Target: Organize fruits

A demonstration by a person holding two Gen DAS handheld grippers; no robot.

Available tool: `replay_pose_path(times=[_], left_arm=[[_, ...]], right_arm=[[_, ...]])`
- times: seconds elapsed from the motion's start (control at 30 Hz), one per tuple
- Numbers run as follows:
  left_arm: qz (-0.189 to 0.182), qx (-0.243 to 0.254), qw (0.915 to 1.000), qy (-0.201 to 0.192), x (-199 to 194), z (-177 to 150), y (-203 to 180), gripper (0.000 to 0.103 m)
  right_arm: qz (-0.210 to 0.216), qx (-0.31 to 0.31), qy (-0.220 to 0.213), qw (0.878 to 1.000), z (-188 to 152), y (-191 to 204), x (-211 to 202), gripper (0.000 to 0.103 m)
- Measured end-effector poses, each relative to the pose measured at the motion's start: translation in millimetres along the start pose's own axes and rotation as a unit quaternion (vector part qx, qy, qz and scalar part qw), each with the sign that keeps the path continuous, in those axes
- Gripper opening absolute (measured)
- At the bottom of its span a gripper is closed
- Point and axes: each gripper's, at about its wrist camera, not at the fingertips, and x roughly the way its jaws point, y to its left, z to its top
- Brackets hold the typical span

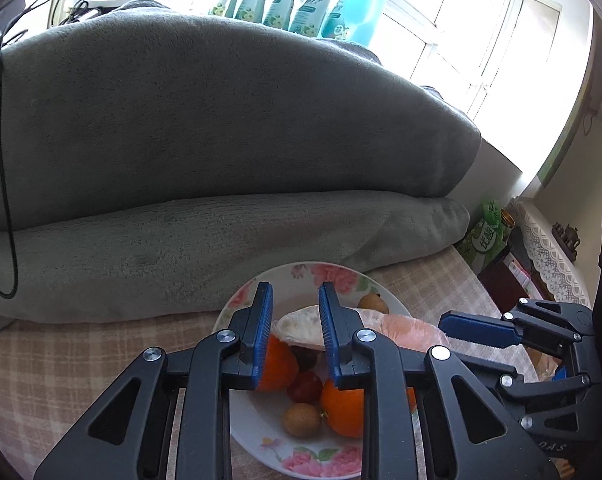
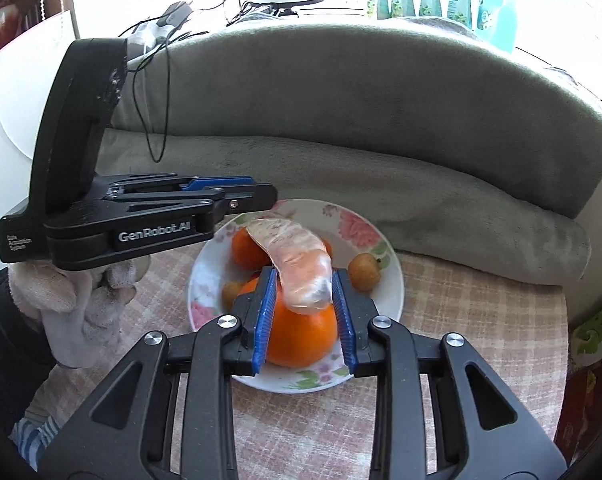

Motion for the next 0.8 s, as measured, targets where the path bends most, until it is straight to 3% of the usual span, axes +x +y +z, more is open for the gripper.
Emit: replay_pose_path(times=[0.07, 0.2, 0.67, 0.8], left_arm=[[0.0, 0.0, 1.0, -0.001, -1, 0, 0, 0.022], [0.003, 0.004, 1.0, -0.001, -3, 0, -2, 0.022], [0.014, 0.017, 0.9997, -0.006, -14, -6, -11, 0.022], [0.016, 0.021, 0.9996, -0.006, -16, -8, -12, 0.022]], right_arm=[[0.005, 0.012, 0.001, 1.0, 0, -6, 0, 0.034], [0.0, 0.014, -0.006, 1.0, 0, -11, -3, 0.049], [-0.001, 0.033, -0.012, 0.999, -7, -20, -15, 0.06], [-0.004, 0.036, -0.015, 0.999, -10, -19, -19, 0.071]])
